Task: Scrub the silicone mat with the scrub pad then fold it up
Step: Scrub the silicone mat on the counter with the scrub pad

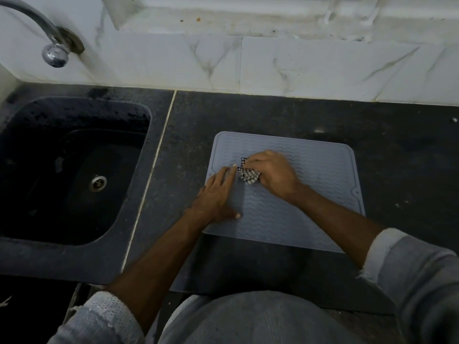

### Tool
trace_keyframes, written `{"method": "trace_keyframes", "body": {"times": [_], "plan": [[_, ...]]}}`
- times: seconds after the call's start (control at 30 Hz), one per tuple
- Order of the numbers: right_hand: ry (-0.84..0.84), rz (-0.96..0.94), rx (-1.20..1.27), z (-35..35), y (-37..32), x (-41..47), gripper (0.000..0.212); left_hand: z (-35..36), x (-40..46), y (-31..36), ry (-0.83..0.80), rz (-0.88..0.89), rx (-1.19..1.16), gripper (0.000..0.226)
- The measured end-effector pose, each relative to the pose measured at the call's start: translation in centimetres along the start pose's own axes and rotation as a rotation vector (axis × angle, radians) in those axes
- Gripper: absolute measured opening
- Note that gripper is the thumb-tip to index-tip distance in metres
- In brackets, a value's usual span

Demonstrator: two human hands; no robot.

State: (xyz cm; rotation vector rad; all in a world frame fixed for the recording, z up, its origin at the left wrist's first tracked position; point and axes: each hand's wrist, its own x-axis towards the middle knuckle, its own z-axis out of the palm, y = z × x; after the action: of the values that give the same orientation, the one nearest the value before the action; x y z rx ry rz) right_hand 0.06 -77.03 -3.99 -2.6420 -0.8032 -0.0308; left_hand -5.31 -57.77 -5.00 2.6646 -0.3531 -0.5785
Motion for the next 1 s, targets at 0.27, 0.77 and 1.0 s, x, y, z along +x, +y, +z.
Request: {"method": "trace_keyframes", "body": {"times": [0.27, 0.77, 1.0], "plan": [[-0.233, -0.124, -0.201, 1.6, -0.8, -0.9, 0.045, 0.0, 0.7, -0.3, -0.033, -0.023, 0.067, 0.138], [-0.203, -0.152, -0.199, 1.6, -1.6, -1.0, 0.041, 0.3, 0.9, -0.3, -0.040, -0.014, 0.153, 0.136], [-0.173, -0.136, -0.259, -0.7, 3.1, -6.9, 0.055, 0.3, 0.7, -0.5, -0.045, 0.012, 0.153, 0.133]]}}
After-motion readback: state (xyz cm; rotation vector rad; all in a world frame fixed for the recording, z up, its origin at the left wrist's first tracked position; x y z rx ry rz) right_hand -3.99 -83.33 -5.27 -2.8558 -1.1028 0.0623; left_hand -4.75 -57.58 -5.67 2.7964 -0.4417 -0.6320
